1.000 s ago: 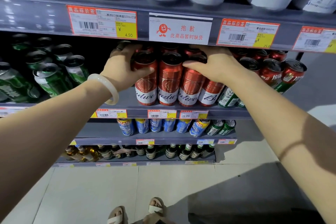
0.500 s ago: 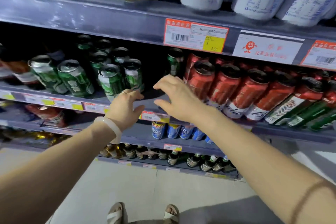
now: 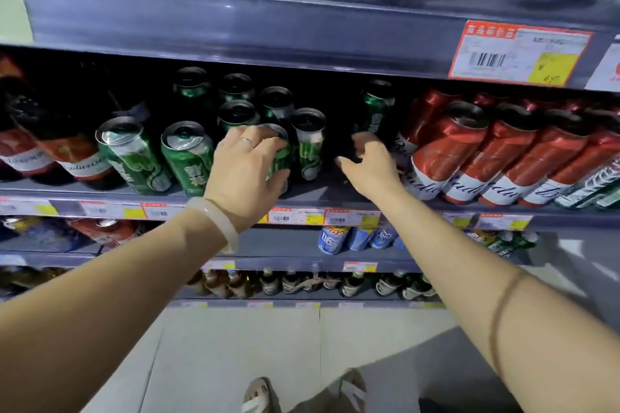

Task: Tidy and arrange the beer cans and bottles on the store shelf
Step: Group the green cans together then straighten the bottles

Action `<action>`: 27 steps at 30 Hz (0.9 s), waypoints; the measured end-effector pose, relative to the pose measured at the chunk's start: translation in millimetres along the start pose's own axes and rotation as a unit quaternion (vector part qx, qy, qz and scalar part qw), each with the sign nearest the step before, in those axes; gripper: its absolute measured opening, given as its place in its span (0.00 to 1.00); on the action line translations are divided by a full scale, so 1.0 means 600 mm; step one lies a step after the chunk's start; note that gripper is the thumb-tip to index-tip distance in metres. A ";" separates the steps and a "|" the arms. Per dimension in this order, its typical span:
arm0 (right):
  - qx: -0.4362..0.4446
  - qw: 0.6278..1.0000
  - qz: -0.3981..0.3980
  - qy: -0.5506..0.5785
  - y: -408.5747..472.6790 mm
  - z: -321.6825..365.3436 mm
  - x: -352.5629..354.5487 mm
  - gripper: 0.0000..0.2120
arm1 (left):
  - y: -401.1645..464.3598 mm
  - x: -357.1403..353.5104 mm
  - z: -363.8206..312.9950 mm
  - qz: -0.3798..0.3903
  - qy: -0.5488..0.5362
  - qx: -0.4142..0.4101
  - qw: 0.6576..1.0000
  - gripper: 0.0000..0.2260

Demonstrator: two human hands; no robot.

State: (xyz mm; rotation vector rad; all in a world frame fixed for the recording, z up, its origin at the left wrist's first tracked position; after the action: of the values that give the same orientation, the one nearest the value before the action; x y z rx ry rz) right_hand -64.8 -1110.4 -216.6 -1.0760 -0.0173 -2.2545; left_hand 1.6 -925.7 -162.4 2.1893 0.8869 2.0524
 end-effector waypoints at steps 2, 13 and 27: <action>-0.024 0.999 -0.045 0.013 0.016 -0.005 0.009 0.21 | 0.021 -0.009 -0.008 0.049 0.021 -0.016 0.998 0.23; -0.003 0.980 -0.151 0.132 0.099 0.014 0.025 0.46 | 0.140 -0.057 0.033 0.100 -0.085 0.048 0.990 0.49; -0.070 0.943 -0.177 0.273 0.159 0.003 -0.019 0.37 | 0.139 -0.073 0.056 0.083 -0.134 0.085 0.984 0.45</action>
State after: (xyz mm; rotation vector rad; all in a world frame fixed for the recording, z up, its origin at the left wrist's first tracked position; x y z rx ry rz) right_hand -6.3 -1180.3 -246.9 -0.5030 0.1979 -2.8504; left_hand 65.8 -1001.0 -175.6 2.6308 0.9061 1.7380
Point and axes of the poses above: each hand's wrist, its own y-axis towards the middle knuckle, its own x-axis out of the back of the hand, z = x × y, the point moved 5 cm from there along y, towards the middle knuckle, and after that the axes turned 15 degrees about -x, right-handed, at the moved point
